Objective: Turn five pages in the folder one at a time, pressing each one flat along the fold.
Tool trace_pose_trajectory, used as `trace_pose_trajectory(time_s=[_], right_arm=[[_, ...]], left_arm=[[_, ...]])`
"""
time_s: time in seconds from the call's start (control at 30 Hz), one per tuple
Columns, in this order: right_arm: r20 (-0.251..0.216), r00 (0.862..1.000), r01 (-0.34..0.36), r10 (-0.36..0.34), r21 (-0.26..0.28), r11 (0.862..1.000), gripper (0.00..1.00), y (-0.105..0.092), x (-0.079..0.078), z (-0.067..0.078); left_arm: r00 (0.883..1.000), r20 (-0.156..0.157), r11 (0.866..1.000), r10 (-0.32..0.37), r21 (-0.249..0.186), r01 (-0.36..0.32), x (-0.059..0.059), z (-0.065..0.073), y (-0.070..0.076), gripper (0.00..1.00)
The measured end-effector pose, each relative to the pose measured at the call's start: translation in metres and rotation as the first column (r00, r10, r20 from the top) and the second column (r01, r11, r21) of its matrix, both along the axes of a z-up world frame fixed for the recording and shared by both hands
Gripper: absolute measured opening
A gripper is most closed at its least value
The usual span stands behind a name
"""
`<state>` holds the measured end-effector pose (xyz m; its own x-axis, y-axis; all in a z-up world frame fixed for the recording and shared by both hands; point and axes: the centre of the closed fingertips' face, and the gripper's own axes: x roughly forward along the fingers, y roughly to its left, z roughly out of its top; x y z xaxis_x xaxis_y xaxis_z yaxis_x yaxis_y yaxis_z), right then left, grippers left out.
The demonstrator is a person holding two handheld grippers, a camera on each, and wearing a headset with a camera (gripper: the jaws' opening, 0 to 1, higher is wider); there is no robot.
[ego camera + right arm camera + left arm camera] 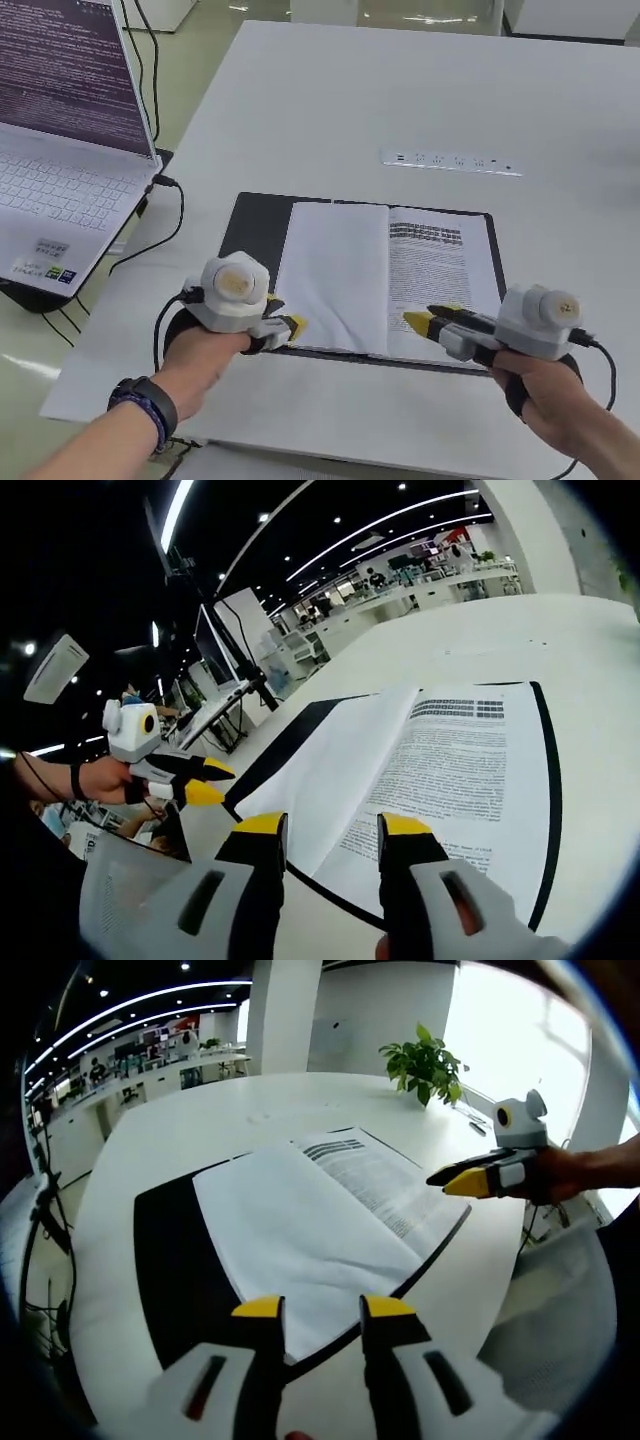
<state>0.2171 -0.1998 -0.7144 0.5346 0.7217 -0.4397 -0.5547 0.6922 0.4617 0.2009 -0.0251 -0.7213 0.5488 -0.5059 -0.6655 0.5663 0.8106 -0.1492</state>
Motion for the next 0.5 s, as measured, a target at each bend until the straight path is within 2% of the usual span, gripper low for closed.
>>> trace_pose_trajectory(time_s=[0.07,0.2,0.37,0.5], right_arm=[[0.007,1.0,0.007,-0.007,-0.001,1.0,0.37,-0.004,0.0,0.003],[0.031,0.999,0.009,-0.008,-0.028,1.0,0.39,-0.016,-0.003,0.007],[0.063,0.998,0.014,-0.011,-0.051,0.999,0.44,-0.03,-0.007,0.013],[0.097,0.995,0.015,-0.008,-0.069,0.997,0.5,-0.038,-0.012,0.024]], left_arm=[[1.0,0.004,1.0,0.0,-0.001,0.0,0.001,0.004,0.0,0.3],[0.999,0.034,1.0,-0.011,0.002,0.011,0.002,0.019,0.0,0.33],[0.998,0.06,1.0,-0.005,-0.015,0.006,0.004,0.035,0.002,0.36],[0.997,0.083,1.0,0.007,-0.026,-0.005,0.003,0.049,0.007,0.39]])
